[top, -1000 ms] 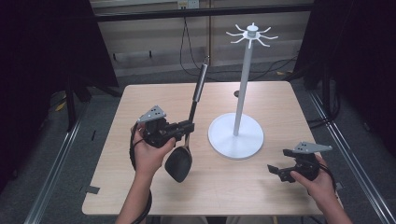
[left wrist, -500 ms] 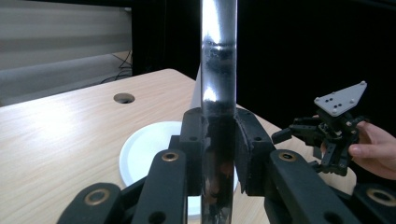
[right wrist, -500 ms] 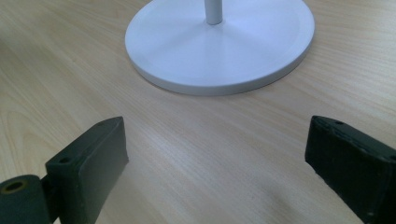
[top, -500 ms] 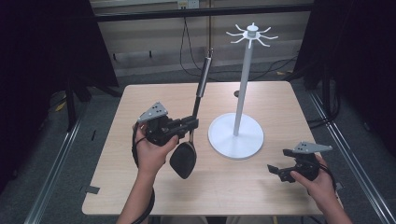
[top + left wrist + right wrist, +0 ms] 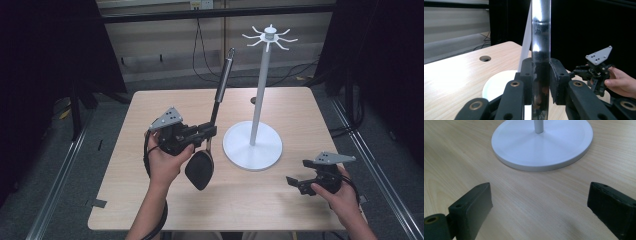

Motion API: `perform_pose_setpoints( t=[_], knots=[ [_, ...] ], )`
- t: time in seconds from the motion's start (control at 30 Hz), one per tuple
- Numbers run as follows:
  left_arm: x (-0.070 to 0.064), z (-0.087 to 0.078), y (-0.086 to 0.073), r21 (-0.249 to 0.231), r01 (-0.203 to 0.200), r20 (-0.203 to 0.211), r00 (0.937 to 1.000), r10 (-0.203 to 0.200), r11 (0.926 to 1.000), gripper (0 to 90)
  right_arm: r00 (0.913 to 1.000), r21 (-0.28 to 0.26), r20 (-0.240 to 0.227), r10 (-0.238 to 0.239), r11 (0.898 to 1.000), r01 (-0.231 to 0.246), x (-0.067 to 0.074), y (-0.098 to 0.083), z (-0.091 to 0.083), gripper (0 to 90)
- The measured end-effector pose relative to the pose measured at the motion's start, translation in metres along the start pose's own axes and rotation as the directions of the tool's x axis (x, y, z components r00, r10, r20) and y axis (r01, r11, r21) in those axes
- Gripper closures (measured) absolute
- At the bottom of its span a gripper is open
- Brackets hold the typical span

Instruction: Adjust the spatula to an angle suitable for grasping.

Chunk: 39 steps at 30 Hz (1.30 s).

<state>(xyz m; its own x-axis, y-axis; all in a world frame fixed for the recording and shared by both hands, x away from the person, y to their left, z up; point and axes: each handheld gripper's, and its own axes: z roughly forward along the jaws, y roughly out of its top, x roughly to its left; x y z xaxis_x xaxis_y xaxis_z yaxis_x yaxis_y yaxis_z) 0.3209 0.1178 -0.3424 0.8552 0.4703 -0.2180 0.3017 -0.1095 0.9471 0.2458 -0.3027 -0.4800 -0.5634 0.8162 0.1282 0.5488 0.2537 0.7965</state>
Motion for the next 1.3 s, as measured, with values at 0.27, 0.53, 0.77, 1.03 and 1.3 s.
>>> perform_pose_setpoints(
  t=[0.27, 0.53, 0.77, 1.03, 1.3],
  knots=[
    [-0.004, 0.003, 0.006, -0.008, -0.021, 0.015, 0.9997, 0.021, 0.9998, 75.4, 1.0, 0.003, -0.004, -0.006, 1.0, 0.006, 0.0, 0.0, 0.001, 5.1],
    [-0.005, 0.007, 0.008, -0.008, -0.027, 0.018, 0.9995, 0.028, 0.9996, 75.4, 1.0, 0.003, -0.004, -0.003, 1.0, 0.003, 0.0, 0.0, 0.0, 5.1],
    [-0.007, 0.01, 0.011, -0.003, -0.041, 0.025, 0.9988, 0.041, 0.9991, 75.4, 1.0, 0.004, -0.005, -0.004, 1.0, 0.004, 0.0, 0.0, 0.001, 5.1],
    [-0.008, 0.013, 0.015, -0.006, -0.05, 0.024, 0.9985, 0.05, 0.9987, 75.4, 1.0, 0.007, -0.005, -0.004, 1.0, 0.004, 0.0, -0.001, 0.001, 5.1],
    [-0.009, 0.015, 0.015, -0.001, -0.049, 0.026, 0.9985, 0.049, 0.9988, 75.4, 1.0, 0.006, -0.006, -0.003, 1.0, 0.003, 0.0, -0.001, 0.001, 5.1]
  ],
)
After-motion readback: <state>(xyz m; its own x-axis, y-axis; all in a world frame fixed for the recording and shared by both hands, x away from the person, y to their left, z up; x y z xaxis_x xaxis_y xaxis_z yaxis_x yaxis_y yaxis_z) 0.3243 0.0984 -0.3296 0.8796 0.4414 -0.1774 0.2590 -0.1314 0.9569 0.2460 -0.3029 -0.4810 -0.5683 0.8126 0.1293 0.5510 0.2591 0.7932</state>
